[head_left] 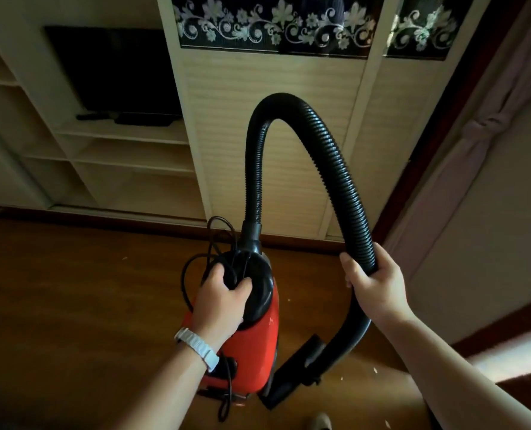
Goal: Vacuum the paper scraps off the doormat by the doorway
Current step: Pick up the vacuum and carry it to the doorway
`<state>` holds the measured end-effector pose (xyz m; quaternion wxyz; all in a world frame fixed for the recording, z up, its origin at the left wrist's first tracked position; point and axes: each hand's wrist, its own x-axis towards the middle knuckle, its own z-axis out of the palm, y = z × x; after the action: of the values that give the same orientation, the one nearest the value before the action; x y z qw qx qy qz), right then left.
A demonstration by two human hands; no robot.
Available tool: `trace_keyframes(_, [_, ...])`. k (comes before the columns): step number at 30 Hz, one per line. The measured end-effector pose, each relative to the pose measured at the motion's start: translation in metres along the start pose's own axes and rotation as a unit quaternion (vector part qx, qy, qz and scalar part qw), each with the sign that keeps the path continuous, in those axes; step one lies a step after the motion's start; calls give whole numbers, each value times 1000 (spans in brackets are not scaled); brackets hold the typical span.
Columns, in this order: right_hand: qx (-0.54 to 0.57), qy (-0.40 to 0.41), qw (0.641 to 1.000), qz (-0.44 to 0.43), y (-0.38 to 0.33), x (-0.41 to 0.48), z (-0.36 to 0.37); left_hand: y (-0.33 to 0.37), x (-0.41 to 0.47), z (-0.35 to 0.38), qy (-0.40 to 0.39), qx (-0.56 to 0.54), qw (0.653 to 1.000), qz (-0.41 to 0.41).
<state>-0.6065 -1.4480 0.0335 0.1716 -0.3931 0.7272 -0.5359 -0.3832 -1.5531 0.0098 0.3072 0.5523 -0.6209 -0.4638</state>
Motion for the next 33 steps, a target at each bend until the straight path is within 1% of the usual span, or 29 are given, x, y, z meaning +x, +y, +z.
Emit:
trace_keyframes(6, [24,-61,998,-8,9,92,50,5,81,3,40,-9,999,-22])
trace_keyframes(13, [51,-161,986,-7,16,220,115,22,180,11,100,-33,991,-88])
trace_keyframes(15, [56,-186,981,-5,14,254,135,31,206,5,119,-37,988,-86])
trace_keyframes(18, [56,-222,973,-26,7,297,170,37,235,-11,150,-46,983,-92])
trace_keyframes(23, [58,-262,962,-47,-20,330,232,41,270,-46,207,-61,970,-112])
trace_keyframes(27, [60,-292,953,-54,-37,351,288,25,299,-79,255,-83,954,-131])
trace_keyframes(29, [49,-302,950,-69,-46,355,319,13,313,-99,269,-73,950,-141])
trace_keyframes(33, [50,-315,944,-85,-66,362,388,-16,348,-145,280,-87,942,-163])
